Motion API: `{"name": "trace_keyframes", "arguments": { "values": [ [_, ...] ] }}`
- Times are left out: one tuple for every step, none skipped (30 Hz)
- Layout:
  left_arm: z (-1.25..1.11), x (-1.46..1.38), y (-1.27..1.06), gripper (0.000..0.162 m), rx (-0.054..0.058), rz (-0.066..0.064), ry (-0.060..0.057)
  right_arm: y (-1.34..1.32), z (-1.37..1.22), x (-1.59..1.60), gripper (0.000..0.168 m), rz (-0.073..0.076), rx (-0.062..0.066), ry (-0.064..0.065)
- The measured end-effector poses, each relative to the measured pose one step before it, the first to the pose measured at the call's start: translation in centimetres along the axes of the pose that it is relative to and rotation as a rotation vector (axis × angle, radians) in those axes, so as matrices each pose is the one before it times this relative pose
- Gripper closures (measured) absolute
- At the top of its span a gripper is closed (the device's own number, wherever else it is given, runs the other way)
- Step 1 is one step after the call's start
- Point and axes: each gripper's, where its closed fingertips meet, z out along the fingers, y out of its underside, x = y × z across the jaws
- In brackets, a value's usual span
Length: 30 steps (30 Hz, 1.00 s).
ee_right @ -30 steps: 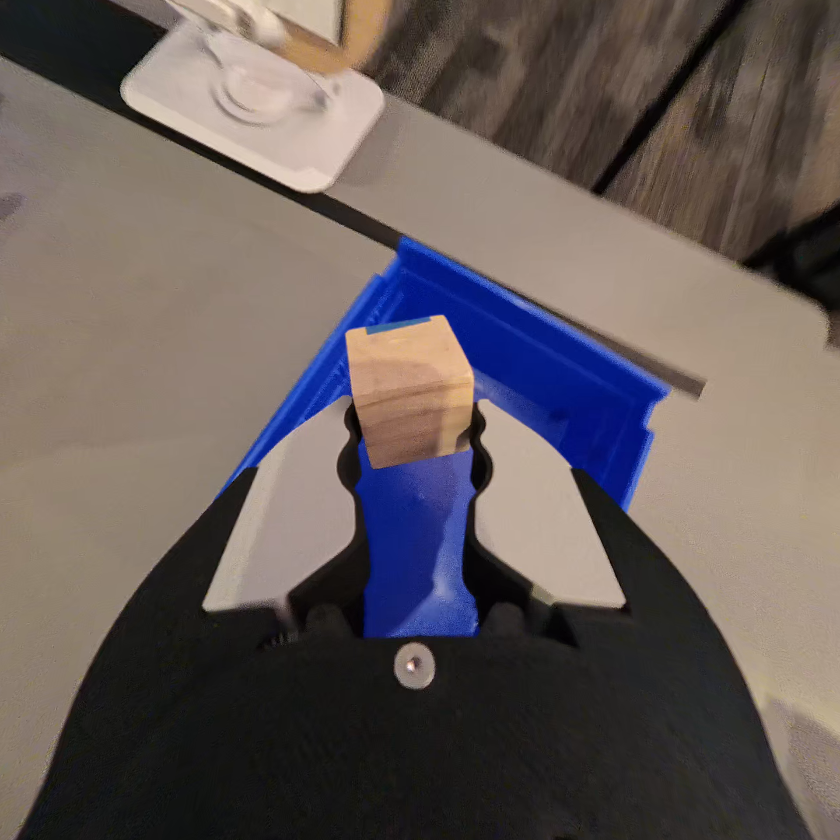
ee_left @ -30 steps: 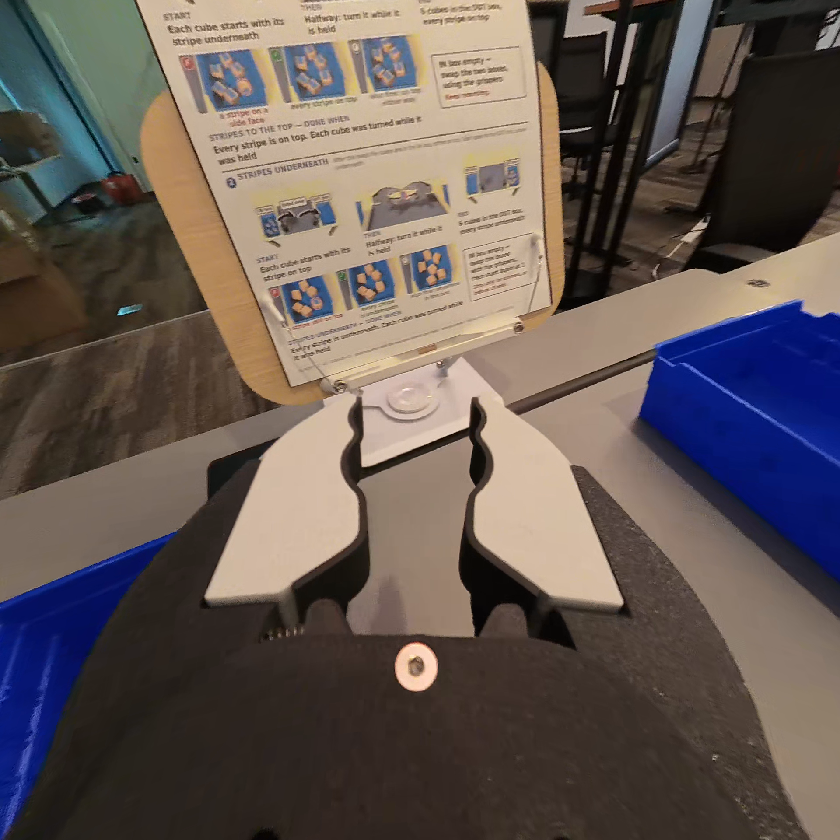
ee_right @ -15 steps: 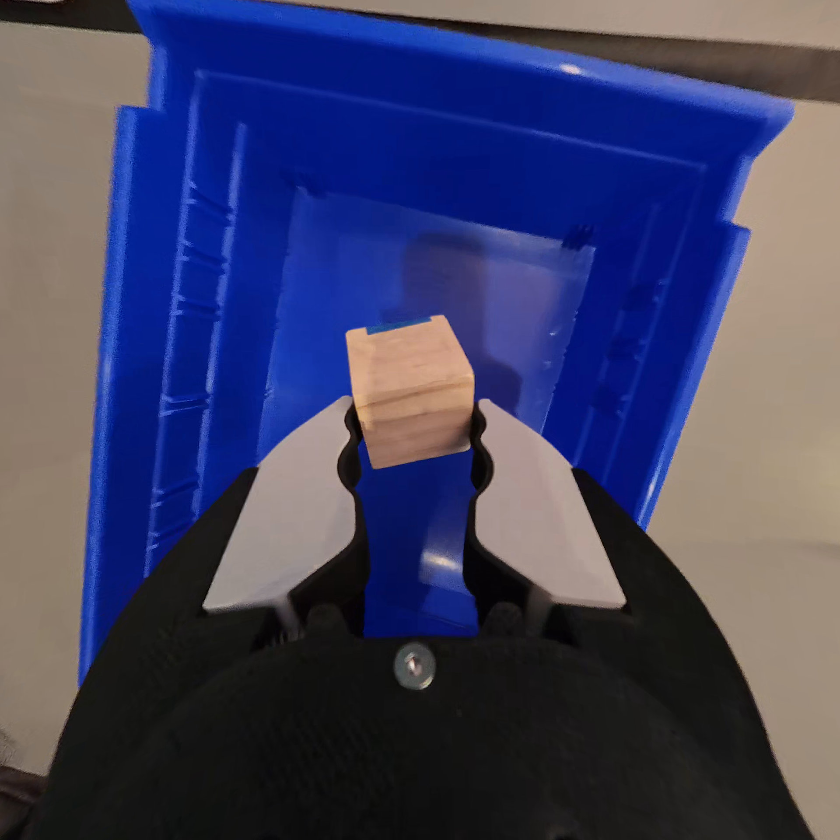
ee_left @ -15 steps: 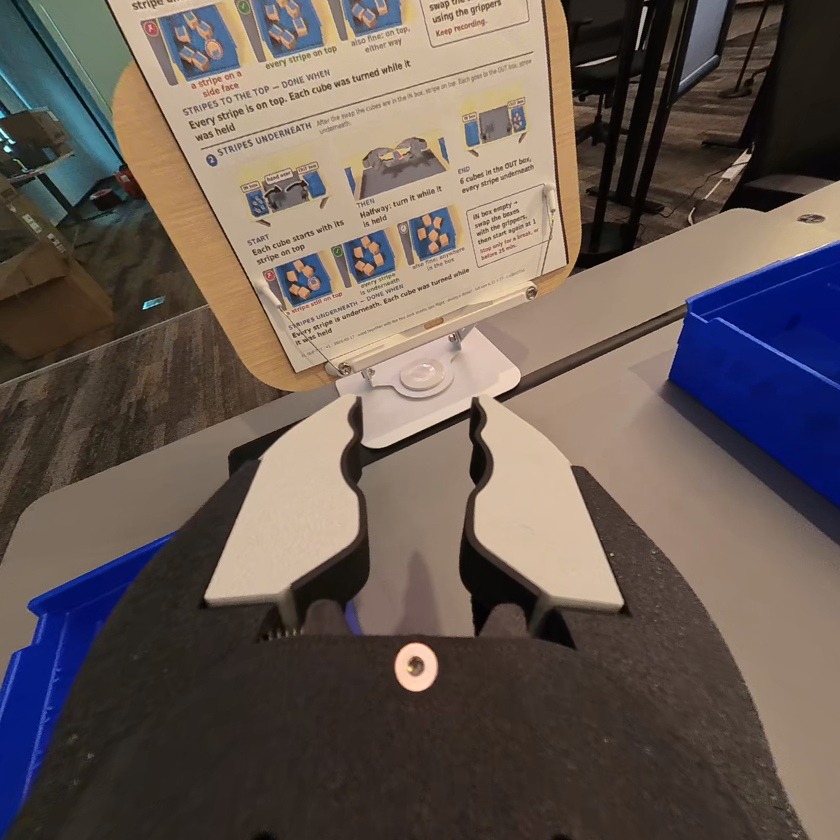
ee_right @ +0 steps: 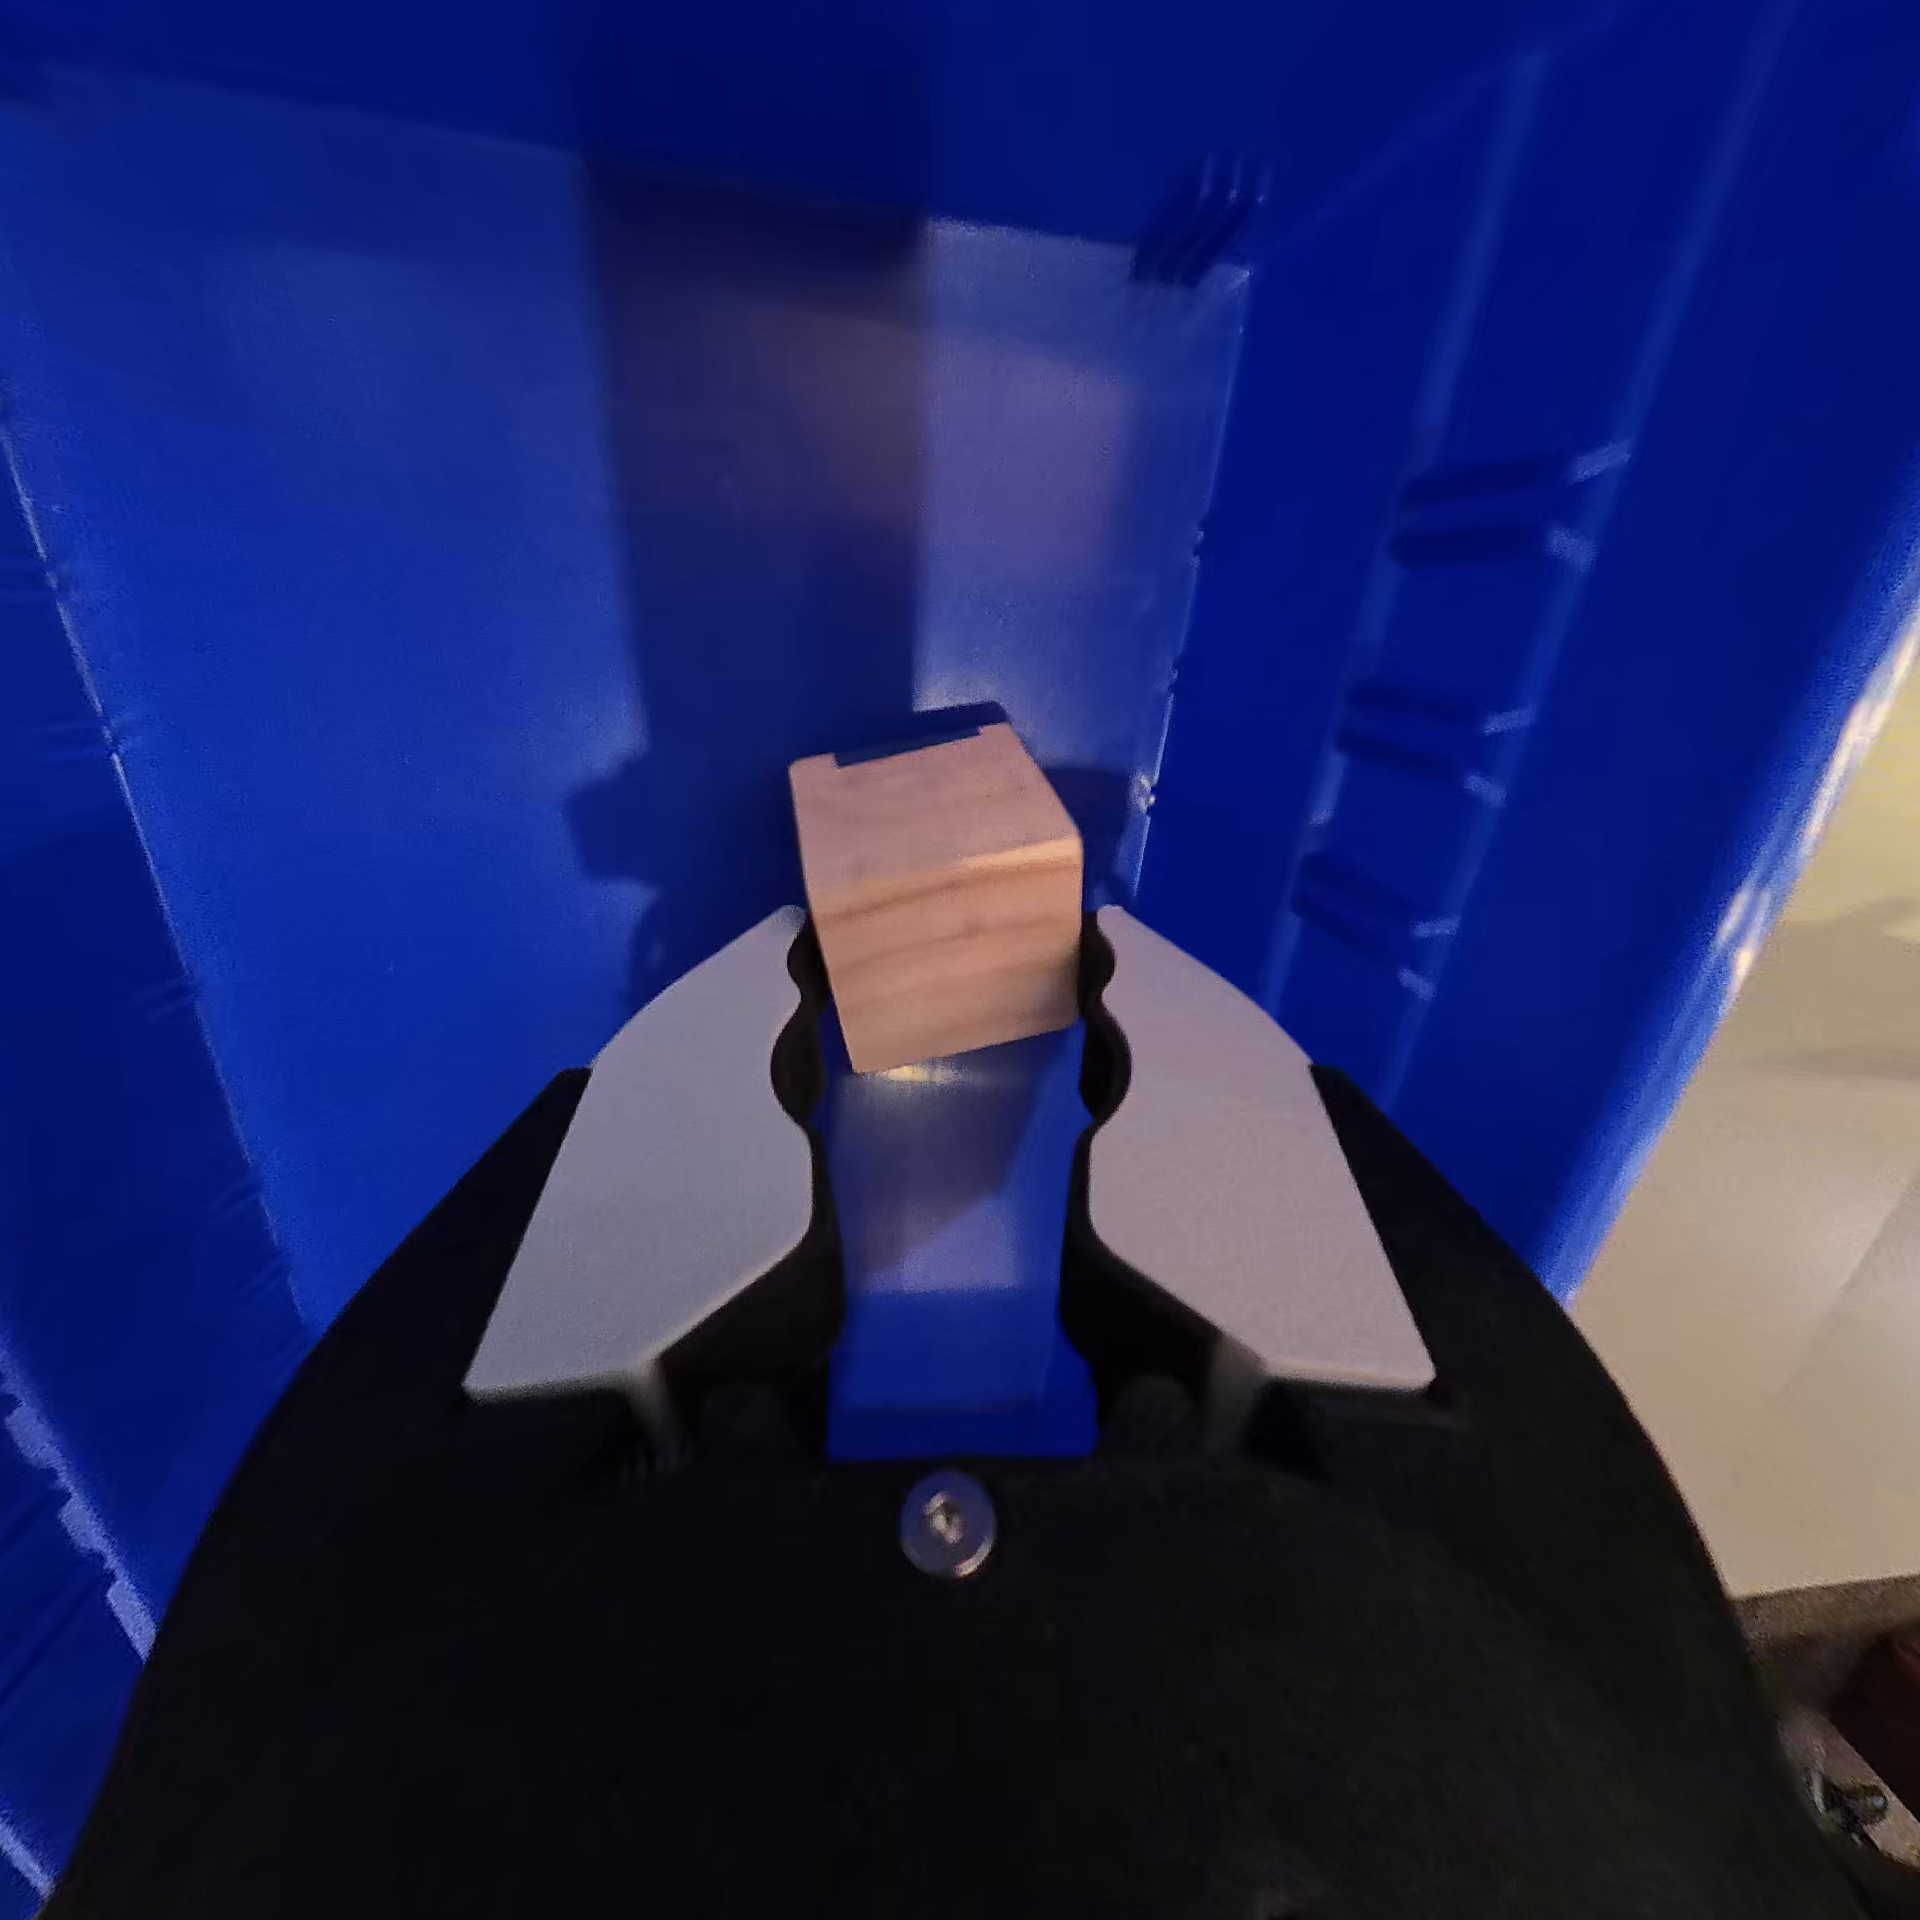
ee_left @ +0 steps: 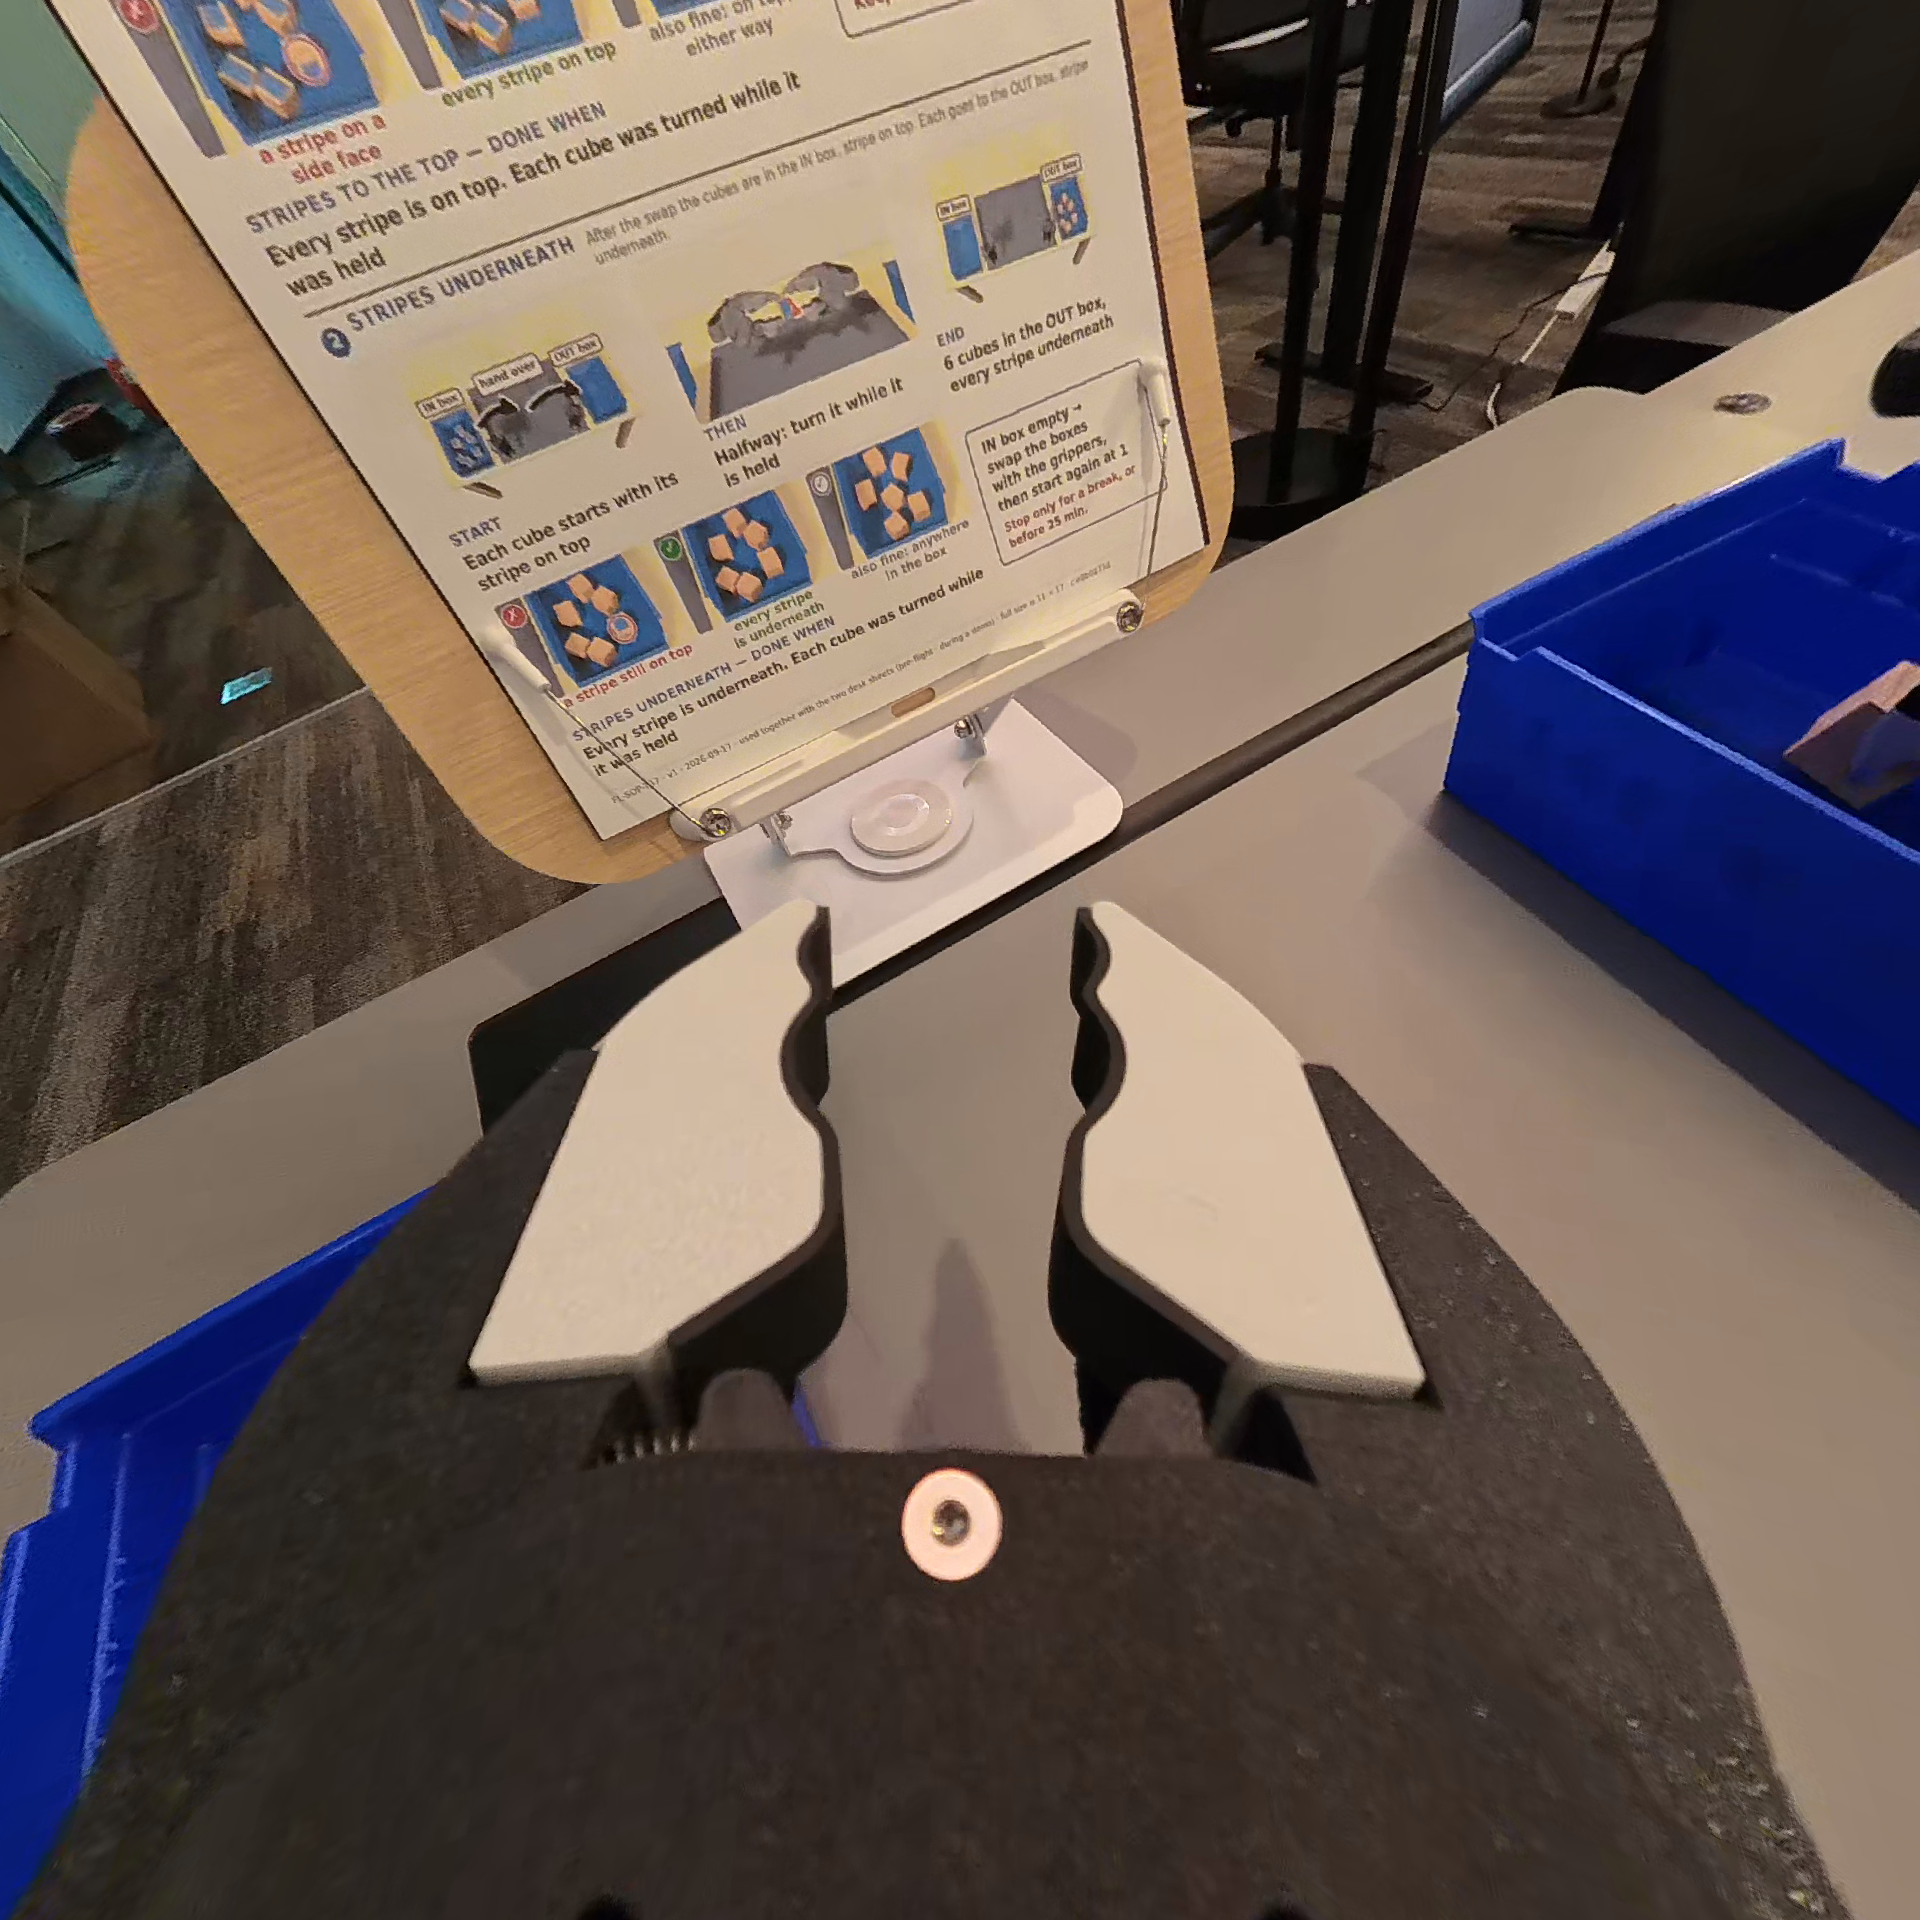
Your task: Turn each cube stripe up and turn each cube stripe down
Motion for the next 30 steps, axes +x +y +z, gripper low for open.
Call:
{"name": "trace_keyframes", "arguments": {
  "values": [
    [0.047,0.095,0.069,0.118,-0.0052,0.0049,0.0020,-0.247,-0.035,-0.061,0.121,0.0029,0.0128,-0.0061],
    [0.038,0.070,0.061,0.118,-0.0047,0.0037,0.0017,-0.101,0.029,-0.120,0.121,0.0034,0.0040,-0.0092],
    [0.031,0.042,0.050,0.118,-0.0030,0.0029,0.0008,0.075,0.057,0.020,0.121,-0.0028,-0.0060,0.0021],
    [0.030,0.009,0.071,0.118,-0.0041,0.0029,0.0009,0.120,0.035,0.006,0.121,-0.0067,-0.0083,0.0013],
    [0.003,-0.017,0.079,0.118,-0.0066,0.0039,0.0017,0.102,-0.013,-0.148,0.118,-0.0034,-0.0083,-0.0099],
    [-0.049,-0.063,0.103,0.118,-0.0084,0.0056,0.0015,0.047,-0.129,-0.197,0.115,0.0003,-0.0034,-0.0141],
    [-0.107,-0.165,0.129,0.116,-0.0116,0.0086,0.0000,-0.058,-0.297,-0.159,0.113,-0.0024,0.0047,-0.0088],
    [-0.193,-0.347,0.133,0.111,-0.0149,0.0116,-0.0049,-0.185,-0.451,-0.104,0.112,-0.0072,0.0155,-0.0007],
    [-0.330,-0.616,0.192,0.108,-0.0185,0.0136,-0.0129,-0.307,-0.618,-0.069,0.112,-0.0092,0.0266,0.0042],
    [-0.477,-0.921,0.253,0.109,-0.0189,0.0091,-0.0230,-0.422,-0.743,-0.136,0.112,-0.0086,0.0350,0.0026],
    [-0.589,-1.123,0.238,0.109,-0.0133,0.0038,-0.0272,-0.493,-0.846,-0.152,0.111,-0.0097,0.0396,0.0028],
    [-0.637,-1.183,0.318,0.109,-0.0134,0.0020,-0.0236,-0.581,-0.940,-0.193,0.112,-0.0135,0.0449,0.0020],
    [-0.668,-1.210,0.460,0.110,-0.0178,-0.0045,-0.0194,-0.637,-0.983,-0.304,0.112,-0.0185,0.0483,-0.0027],
    [-0.630,-1.181,0.522,0.110,-0.0168,-0.0147,-0.0139,-0.707,-1.011,-0.365,0.112,-0.0197,0.0519,-0.0048],
    [-0.570,-1.043,0.572,0.110,-0.0164,-0.0168,-0.0035,-0.774,-1.021,-0.382,0.112,-0.0193,0.0528,-0.0059],
    [-0.471,-0.875,0.627,0.110,-0.0178,-0.0121,0.0039,-0.856,-1.006,-0.400,0.112,-0.0217,0.0560,-0.0049],
    [-0.353,-0.836,0.694,0.110,-0.0192,-0.0134,0.0021,-0.909,-0.973,-0.414,0.112,-0.0225,0.0578,-0.0043],
    [-0.205,-0.762,0.747,0.110,-0.0231,-0.0151,0.0024,-0.977,-0.922,-0.467,0.112,-0.0288,0.0576,-0.0065],
    [0.003,-0.628,0.842,0.110,-0.0290,-0.0174,0.0066,-0.982,-0.865,-0.452,0.112,-0.0299,0.0585,-0.0021],
    [0.198,-0.517,0.910,0.110,-0.0359,-0.0152,0.0102,-0.975,-0.816,-0.480,0.112,-0.0296,0.0562,-0.0040],
    [0.402,-0.431,0.902,0.110,-0.0372,-0.0095,0.0100,-0.976,-0.750,-0.687,0.112,-0.0387,0.0534,-0.0143],
    [0.608,-0.243,0.862,0.110,-0.0383,0.0072,0.0172,-0.892,-0.676,-0.803,0.112,-0.0441,0.0496,-0.0180],
    [0.817,0.201,0.803,0.110,-0.0367,0.0381,0.0396,-0.798,-0.560,-0.740,0.112,-0.0444,0.0420,-0.0132],
    [0.991,0.561,0.753,0.110,-0.0318,0.0617,0.0560,-0.676,-0.457,-0.588,0.113,-0.0418,0.0330,-0.0035],
    [1.054,0.294,0.731,0.098,-0.0304,0.0688,0.0336,-0.486,-0.338,-0.467,0.113,-0.0318,0.0221,0.0011],
    [0.997,-0.246,0.690,0.095,-0.0271,0.0742,-0.0034,-0.224,-0.195,-0.593,0.113,-0.0216,0.0076,-0.0125],
    [0.941,-0.407,0.612,0.097,-0.0139,0.0678,-0.0194,-0.016,-0.073,-0.920,0.113,-0.0119,-0.0045,-0.0416],
    [0.892,-0.063,0.604,0.101,-0.0095,0.0440,0.0004,-0.081,-0.009,-1.103,0.113,-0.0031,0.0005,-0.0595],
    [0.831,0.271,0.424,0.103,-0.0057,0.0194,0.0277,-0.208,0.037,-0.963,0.113,-0.0026,0.0101,-0.0517],
    [0.739,0.128,0.215,0.105,-0.0014,0.0049,0.0220,-0.382,0.044,-0.641,0.113,-0.0144,0.0170,-0.0260]
  ]
}}
